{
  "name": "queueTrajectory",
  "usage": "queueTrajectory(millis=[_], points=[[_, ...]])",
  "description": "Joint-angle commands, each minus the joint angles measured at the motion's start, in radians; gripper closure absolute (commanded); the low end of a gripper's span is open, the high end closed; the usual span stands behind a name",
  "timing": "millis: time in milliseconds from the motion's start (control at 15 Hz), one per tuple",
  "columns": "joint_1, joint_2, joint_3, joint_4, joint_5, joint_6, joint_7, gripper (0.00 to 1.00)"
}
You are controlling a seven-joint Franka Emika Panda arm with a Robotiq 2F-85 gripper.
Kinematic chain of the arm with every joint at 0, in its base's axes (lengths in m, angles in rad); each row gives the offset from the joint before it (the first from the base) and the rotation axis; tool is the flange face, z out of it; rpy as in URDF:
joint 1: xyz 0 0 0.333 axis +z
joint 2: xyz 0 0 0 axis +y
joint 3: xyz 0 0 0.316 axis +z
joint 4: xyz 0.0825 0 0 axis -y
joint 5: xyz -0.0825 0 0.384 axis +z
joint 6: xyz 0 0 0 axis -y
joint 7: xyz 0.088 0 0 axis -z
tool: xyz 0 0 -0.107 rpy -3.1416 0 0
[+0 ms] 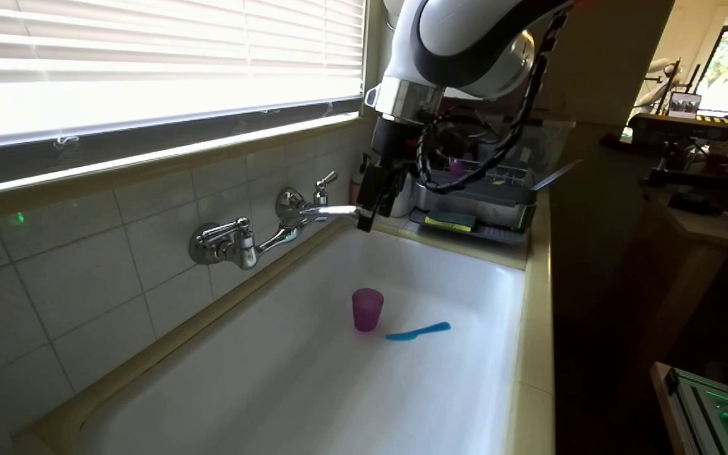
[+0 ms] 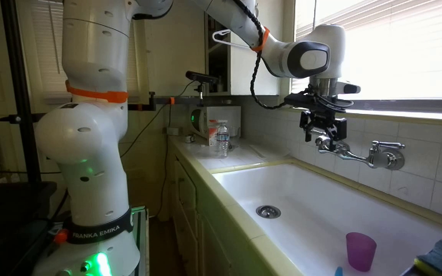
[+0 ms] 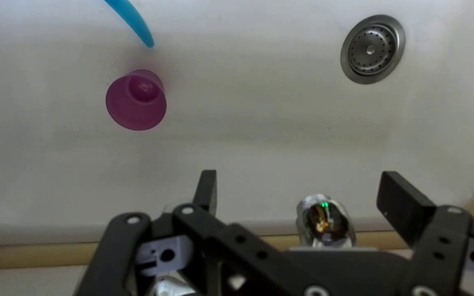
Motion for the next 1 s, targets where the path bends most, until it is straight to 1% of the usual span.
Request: queueTrajectory(millis=[0, 267, 467, 800, 933], points=[[0.025, 0.057, -0.022, 0.081, -0.020, -0.036, 0.086, 0.00], [0.025, 0.121, -0.031, 0.154, -0.034, -0.051, 0.130, 0.00], [0.022, 0.153, -0.042, 0.187, -0.051, -0.072, 0.152, 0.00], [0.021, 0.153, -0.055, 0.207, -0.082, -0.118, 0.181, 0.00], [0.018, 0.152, -0.065, 0.212, -0.107, -0.116, 0.187, 0.00]])
